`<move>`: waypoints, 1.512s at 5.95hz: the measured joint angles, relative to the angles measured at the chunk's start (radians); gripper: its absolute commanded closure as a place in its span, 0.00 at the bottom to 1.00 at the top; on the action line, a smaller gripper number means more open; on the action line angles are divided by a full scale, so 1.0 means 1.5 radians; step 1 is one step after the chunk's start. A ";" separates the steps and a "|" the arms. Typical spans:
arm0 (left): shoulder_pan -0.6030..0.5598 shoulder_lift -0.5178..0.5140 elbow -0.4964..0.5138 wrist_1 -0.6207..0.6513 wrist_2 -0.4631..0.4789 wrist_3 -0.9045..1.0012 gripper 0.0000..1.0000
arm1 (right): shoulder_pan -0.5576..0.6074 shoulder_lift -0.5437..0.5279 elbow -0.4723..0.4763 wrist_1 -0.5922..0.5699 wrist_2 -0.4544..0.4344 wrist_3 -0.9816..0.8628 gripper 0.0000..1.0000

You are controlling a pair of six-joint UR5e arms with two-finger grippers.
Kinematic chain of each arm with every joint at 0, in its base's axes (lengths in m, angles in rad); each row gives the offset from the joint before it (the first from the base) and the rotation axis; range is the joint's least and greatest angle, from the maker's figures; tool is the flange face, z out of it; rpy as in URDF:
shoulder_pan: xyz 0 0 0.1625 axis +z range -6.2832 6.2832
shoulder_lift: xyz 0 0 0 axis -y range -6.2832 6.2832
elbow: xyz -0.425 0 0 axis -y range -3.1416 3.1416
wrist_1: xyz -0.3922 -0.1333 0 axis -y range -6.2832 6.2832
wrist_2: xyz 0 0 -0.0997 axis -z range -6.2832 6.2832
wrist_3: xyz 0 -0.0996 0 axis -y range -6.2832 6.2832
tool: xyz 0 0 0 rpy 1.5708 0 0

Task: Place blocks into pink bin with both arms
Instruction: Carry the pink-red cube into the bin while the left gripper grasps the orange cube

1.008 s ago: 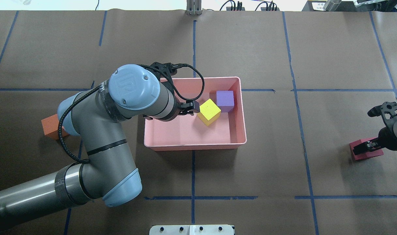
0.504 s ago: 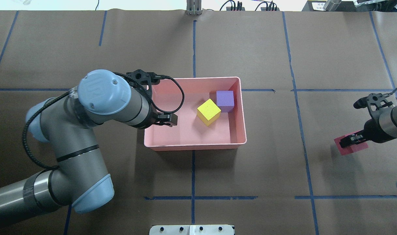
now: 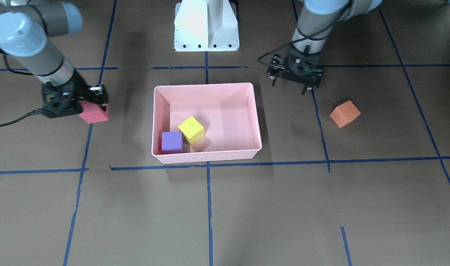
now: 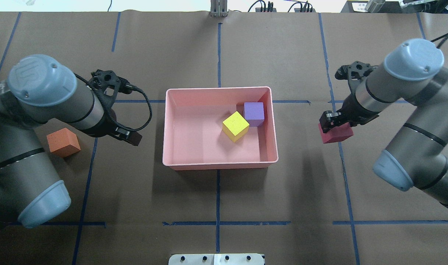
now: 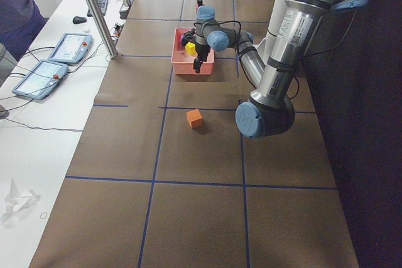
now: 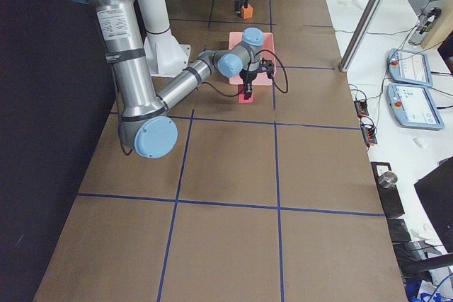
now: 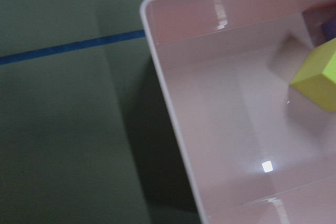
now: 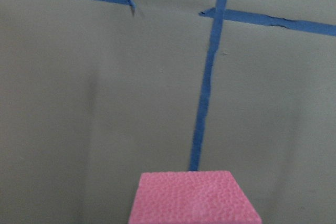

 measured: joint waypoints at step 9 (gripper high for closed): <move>-0.050 0.216 0.064 -0.232 -0.025 -0.424 0.00 | -0.153 0.216 0.022 -0.144 -0.123 0.218 0.00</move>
